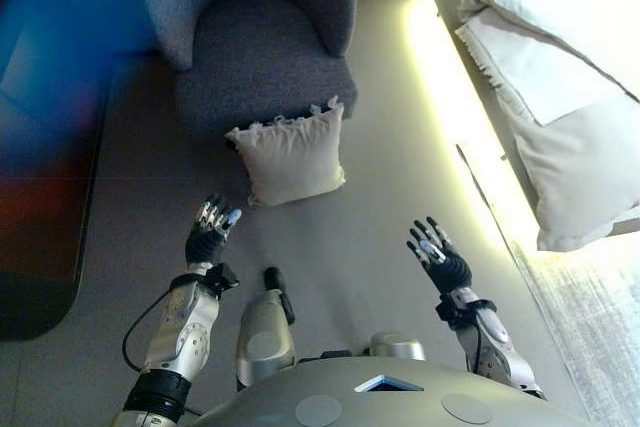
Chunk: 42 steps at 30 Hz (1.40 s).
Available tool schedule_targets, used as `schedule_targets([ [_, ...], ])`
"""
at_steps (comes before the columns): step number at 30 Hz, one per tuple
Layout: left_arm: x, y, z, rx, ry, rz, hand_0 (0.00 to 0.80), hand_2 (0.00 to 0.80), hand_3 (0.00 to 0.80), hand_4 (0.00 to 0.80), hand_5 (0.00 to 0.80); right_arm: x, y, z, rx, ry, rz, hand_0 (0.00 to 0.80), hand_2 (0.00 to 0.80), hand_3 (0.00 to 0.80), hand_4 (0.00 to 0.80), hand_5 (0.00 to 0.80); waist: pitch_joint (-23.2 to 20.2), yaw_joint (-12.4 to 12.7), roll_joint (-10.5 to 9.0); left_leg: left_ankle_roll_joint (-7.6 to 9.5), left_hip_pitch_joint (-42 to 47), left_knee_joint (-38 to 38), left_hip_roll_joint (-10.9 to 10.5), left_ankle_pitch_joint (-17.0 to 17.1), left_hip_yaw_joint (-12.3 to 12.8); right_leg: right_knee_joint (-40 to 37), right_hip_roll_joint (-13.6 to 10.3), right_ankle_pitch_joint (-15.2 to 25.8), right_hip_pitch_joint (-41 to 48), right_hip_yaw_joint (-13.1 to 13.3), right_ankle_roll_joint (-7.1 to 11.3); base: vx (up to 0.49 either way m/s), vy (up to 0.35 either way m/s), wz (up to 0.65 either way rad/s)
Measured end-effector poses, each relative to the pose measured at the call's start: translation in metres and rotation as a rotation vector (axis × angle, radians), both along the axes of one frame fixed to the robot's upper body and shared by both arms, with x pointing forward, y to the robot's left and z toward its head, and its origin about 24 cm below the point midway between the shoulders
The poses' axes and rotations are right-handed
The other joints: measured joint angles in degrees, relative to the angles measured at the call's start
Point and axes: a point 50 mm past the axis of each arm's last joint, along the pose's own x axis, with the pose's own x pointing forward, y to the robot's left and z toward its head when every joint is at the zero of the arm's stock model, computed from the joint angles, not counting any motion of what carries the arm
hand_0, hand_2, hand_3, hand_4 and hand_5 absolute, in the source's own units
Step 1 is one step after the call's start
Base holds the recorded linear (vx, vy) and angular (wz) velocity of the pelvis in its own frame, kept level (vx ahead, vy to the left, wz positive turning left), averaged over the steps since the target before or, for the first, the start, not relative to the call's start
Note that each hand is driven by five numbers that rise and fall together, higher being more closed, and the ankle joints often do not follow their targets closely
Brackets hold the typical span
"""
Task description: Pick up the cushion and take it to the sofa
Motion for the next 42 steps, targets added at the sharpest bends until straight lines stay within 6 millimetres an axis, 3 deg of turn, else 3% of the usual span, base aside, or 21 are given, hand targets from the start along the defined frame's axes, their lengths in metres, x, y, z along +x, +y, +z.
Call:
schedule_targets([
  [4, 0.001, -0.003, 0.002, -0.009, -0.014, -0.005, 0.0, 0.0, 0.0, 0.0, 0.0, 0.008, 0.005, 0.003, 0.015, -0.011, -0.009, 0.0, 0.0, 0.0, 0.0, 0.0, -0.6, 1.9, 0.12, 1.21, 4.1, -1.7, -2.7, -1.8, -0.1, 24.1, -2.8, 3.2, -10.5, -0.1, 0.63, 0.389, 0.352, -0.03],
  [7, 0.001, -0.004, 0.001, 0.005, 0.011, -0.026, 0.0, 0.0, 0.0, 0.0, 0.0, 0.006, 0.007, -0.004, 0.016, 0.031, -0.057, 0.0, 0.0, 0.0, 0.0, 0.0, -3.0, 1.3, 1.87, 2.65, 7.9, -5.7, -4.1, -2.9, -0.6, 36.2, -4.5, 15.2, -16.8, -0.7, -2.38, 0.329, 0.225, 0.07],
  [8, 0.002, -0.001, 0.004, 0.015, -0.001, -0.024, 0.0, 0.0, 0.0, 0.0, 0.0, 0.005, 0.008, -0.005, 0.012, 0.041, -0.061, 0.0, 0.0, 0.0, 0.0, 0.0, -3.1, 1.6, 2.57, 3.7, 9.5, -8.2, -4.9, -2.1, -1.6, 38.5, -4.4, 14.0, -18.9, -1.3, -2.57, 0.337, 0.105, -0.06],
  [11, 0.008, 0.004, 0.009, 0.045, -0.011, -0.039, 0.0, 0.0, 0.0, 0.0, 0.0, -0.002, 0.008, -0.008, -0.001, 0.053, -0.083, 0.0, 0.0, 0.0, 0.0, 0.0, -4.0, 0.6, 3.1, 4.92, 12.1, -12.3, -7.5, -0.5, -7.4, 28.7, -2.4, 6.7, -21.7, -3.5, -2.77, 0.359, -0.062, 0.19],
  [13, 0.014, 0.003, 0.01, 0.044, -0.018, -0.043, 0.0, 0.0, 0.0, 0.0, 0.0, -0.009, 0.004, -0.011, -0.011, 0.075, -0.104, 0.0, 0.0, 0.0, 0.0, 0.0, -4.0, -1.9, 2.93, 4.33, 13.0, -13.4, -8.6, -0.1, -10.9, 16.2, -0.3, 6.6, -22.3, -3.9, -2.76, 0.394, -0.196, 0.72],
  [18, 0.001, 0.003, -0.007, 0.027, 0.052, -0.044, 0.0, 0.0, 0.0, 0.0, 0.0, -0.029, 0.0, -0.022, -0.012, 0.145, -0.133, 0.0, 0.0, 0.0, 0.0, 0.0, -4.7, -6.1, 0.17, 4.88, 13.8, -13.6, -10.8, -1.1, -14.9, -8.7, -2.2, 18.1, -22.4, 4.5, 2.95, 0.388, -0.104, 0.71],
  [23, -0.02, 0.006, -0.02, 0.016, 0.107, -0.074, 0.0, 0.0, 0.0, 0.0, 0.0, -0.028, -0.01, -0.021, 0.007, 0.136, -0.188, 0.0, 0.0, 0.0, 0.0, 0.0, -4.1, -6.4, -1.79, 2.69, 14.3, -13.6, -10.8, -2.5, -18.8, -15.5, -2.9, 22.4, -20.5, 5.3, 4.12, 0.43, -0.089, 0.52],
  [24, -0.023, 0.008, -0.021, 0.022, 0.115, -0.089, 0.0, 0.0, 0.0, 0.0, 0.0, -0.031, -0.012, -0.023, 0.014, 0.14, -0.208, 0.0, 0.0, 0.0, 0.0, 0.0, -4.3, -6.3, -3.52, 1.87, 14.5, -13.6, -11.1, -2.9, -18.8, -15.2, -3.0, 22.8, -19.9, 5.4, 3.91, 0.477, -0.119, 0.8],
  [25, -0.021, 0.006, -0.021, 0.017, 0.112, -0.105, 0.0, 0.0, 0.0, 0.0, 0.0, -0.032, -0.017, -0.025, 0.015, 0.145, -0.244, 0.0, 0.0, 0.0, 0.0, 0.0, -3.5, -7.5, -4.02, 2.58, 13.5, -6.9, -11.1, -4.3, -16.7, -14.2, -3.2, 24.7, -20.2, 5.0, 3.6, 0.482, -0.145, 0.7],
  [26, -0.022, 0.0, -0.023, -0.005, 0.112, -0.119, 0.0, 0.0, 0.0, 0.0, 0.0, -0.03, -0.023, -0.023, 0.006, 0.136, -0.26, 0.0, 0.0, 0.0, 0.0, 0.0, -2.5, -7.7, -3.53, 2.86, 11.2, 4.7, -10.6, -9.5, -12.7, -12.0, -3.1, 25.4, -20.4, 4.8, 3.11, 0.466, -0.142, 0.39],
  [27, -0.028, -0.007, -0.027, -0.027, 0.124, -0.126, 0.0, 0.0, 0.0, 0.0, 0.0, -0.03, -0.031, -0.019, -0.021, 0.127, -0.25, 0.0, 0.0, 0.0, 0.0, 0.0, -2.2, -7.9, -2.13, 2.55, 12.0, 9.0, -9.6, -13.3, -10.9, -9.4, -2.3, 25.2, -20.9, 4.5, 2.87, 0.428, -0.121, 0.1],
  [29, -0.032, -0.015, -0.029, -0.043, 0.127, -0.149, 0.0, 0.0, 0.0, 0.0, 0.0, -0.032, -0.041, -0.017, -0.06, 0.127, -0.235, 0.0, 0.0, 0.0, 0.0, 0.0, -1.9, -8.3, 1.2, 1.45, 17.5, 2.6, -7.3, -19.8, -12.0, -2.0, 0.0, 23.3, -22.9, 2.0, 0.37, 0.521, -0.135, 0.04],
  [32, -0.03, -0.008, -0.022, -0.019, 0.103, -0.143, 0.0, 0.0, 0.0, 0.0, 0.0, -0.031, -0.032, -0.02, -0.026, 0.129, -0.215, 0.0, 0.0, 0.0, 0.0, 0.0, -1.8, -7.9, -0.86, 1.14, 21.0, 0.2, -6.8, -19.6, -11.7, 8.8, -0.7, 20.0, -28.3, 0.2, 1.17, 0.514, -0.122, -0.11],
  [34, -0.036, 0.001, -0.023, 0.01, 0.129, -0.124, 0.0, 0.0, 0.0, 0.0, 0.0, -0.022, -0.026, -0.018, -0.017, 0.111, -0.194, 0.0, 0.0, 0.0, 0.0, 0.0, -2.8, -7.6, -2.19, -0.68, 23.3, -1.2, -5.0, -20.6, -9.8, 8.7, -0.1, 20.1, -31.1, -2.1, 1.18, 0.404, -0.083, -0.33],
  [36, -0.04, 0.004, -0.025, 0.014, 0.153, -0.104, 0.0, 0.0, 0.0, 0.0, 0.0, -0.018, -0.021, -0.017, -0.02, 0.109, -0.164, 0.0, 0.0, 0.0, 0.0, 0.0, -4.4, -8.1, -1.84, -3.07, 25.9, -1.8, -2.2, -22.4, -8.5, 9.1, 2.4, 20.0, -31.9, -1.1, 0.1, 0.423, -0.137, -0.26],
  [37, -0.043, 0.001, -0.027, 0.004, 0.163, -0.098, 0.0, 0.0, 0.0, 0.0, 0.0, -0.021, -0.02, -0.019, -0.025, 0.13, -0.149, 0.0, 0.0, 0.0, 0.0, 0.0, -6.4, -8.3, -0.36, -4.99, 27.9, -3.2, 0.1, -22.9, -8.1, 9.8, 5.5, 19.6, -31.4, -1.4, -0.47, 0.504, -0.225, -0.14],
  [38, -0.044, 0.0, -0.026, -0.002, 0.159, -0.096, 0.0, 0.0, 0.0, 0.0, 0.0, -0.025, -0.017, -0.021, -0.024, 0.147, -0.137, 0.0, 0.0, 0.0, 0.0, 0.0, -8.5, -8.4, 0.44, -6.85, 29.0, -2.8, 1.4, -23.3, -8.0, 9.9, 7.6, 18.6, -30.7, -1.8, -3.86, 0.52, -0.262, -0.04],
  [39, -0.034, 0.0, -0.022, 0.004, 0.133, -0.097, 0.0, 0.0, 0.0, 0.0, 0.0, -0.022, -0.015, -0.026, -0.021, 0.166, -0.13, 0.0, 0.0, 0.0, 0.0, 0.0, -9.1, -8.2, 0.1, -7.91, 26.4, 5.4, 3.0, -23.7, -8.2, 11.8, 8.6, 16.0, -30.7, -2.1, -8.07, 0.512, -0.282, -0.2],
  [40, -0.025, -0.003, -0.018, 0.006, 0.11, -0.1, 0.0, 0.0, 0.0, 0.0, 0.0, -0.022, -0.014, -0.031, -0.027, 0.196, -0.124, 0.0, 0.0, 0.0, 0.0, 0.0, -9.6, -7.8, -0.58, -8.08, 21.7, 14.3, 3.3, -19.5, -8.9, 11.4, 9.2, 15.3, -30.3, -1.6, -9.15, 0.316, -0.178, -0.21],
  [41, -0.022, -0.004, -0.017, 0.006, 0.105, -0.098, 0.0, 0.0, 0.0, 0.0, 0.0, -0.023, -0.014, -0.033, -0.032, 0.206, -0.122, 0.0, 0.0, 0.0, 0.0, 0.0, -9.9, -7.6, -0.96, -7.6, 20.3, 16.9, 3.4, -18.1, -9.6, 11.0, 8.8, 15.7, -30.0, -0.9, -9.41, 0.24, -0.116, -0.55],
  [42, -0.01, -0.014, -0.012, -0.022, 0.071, -0.1, 0.0, 0.0, 0.0, 0.0, 0.0, -0.017, -0.018, -0.031, -0.061, 0.192, -0.108, 0.0, 0.0, 0.0, 0.0, 0.0, -10.2, -6.7, -1.35, -2.82, 14.2, 28.6, 3.0, -9.4, -10.6, 8.6, 9.1, 15.5, -27.7, 0.4, -11.14, 0.222, -0.081, -0.43],
])
